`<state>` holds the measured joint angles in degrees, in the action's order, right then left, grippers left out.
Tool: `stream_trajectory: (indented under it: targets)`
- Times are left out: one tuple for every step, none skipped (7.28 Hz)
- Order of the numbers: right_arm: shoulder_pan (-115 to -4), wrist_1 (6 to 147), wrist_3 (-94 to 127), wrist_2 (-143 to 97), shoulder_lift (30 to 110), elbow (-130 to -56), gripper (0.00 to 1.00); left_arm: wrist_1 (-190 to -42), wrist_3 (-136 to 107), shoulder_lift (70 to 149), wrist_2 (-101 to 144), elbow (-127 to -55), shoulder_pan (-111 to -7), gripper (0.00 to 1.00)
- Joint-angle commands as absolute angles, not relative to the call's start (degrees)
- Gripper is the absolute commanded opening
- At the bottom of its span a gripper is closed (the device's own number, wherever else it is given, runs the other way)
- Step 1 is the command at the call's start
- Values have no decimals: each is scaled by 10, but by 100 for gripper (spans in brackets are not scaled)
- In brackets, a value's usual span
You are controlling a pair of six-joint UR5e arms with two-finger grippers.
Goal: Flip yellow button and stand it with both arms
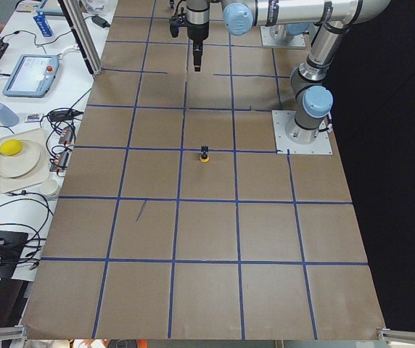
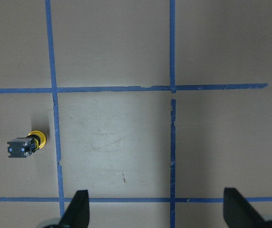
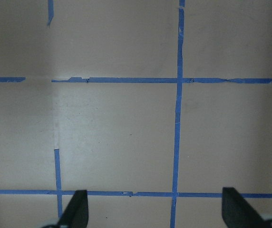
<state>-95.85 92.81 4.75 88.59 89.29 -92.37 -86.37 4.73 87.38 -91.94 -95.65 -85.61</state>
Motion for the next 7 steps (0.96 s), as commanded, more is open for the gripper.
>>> stream_trajectory:
  targets:
    - [-959, 928, 47, 885, 893, -924, 100, -863, 47, 875, -919, -954, -856, 100]
    - [-959, 928, 48, 886, 893, -924, 100, -862, 47, 875, -919, -949, -855, 100]
    - [-959, 928, 47, 886, 893, -924, 100, -863, 47, 875, -919, -947, -856, 100]
    - [-959, 928, 47, 886, 893, -924, 100, -858, 47, 876, -918, -952, -855, 100]
    - [-958, 928, 47, 886, 893, -924, 100, -857, 47, 878, -918, -947, -855, 100]
    - [-959, 928, 47, 886, 893, -924, 100, -856, 48, 880, -917, -953, -855, 100]
    - [-959, 928, 47, 886, 893, -924, 100, -851, 47, 882, -915, -958, -854, 100]
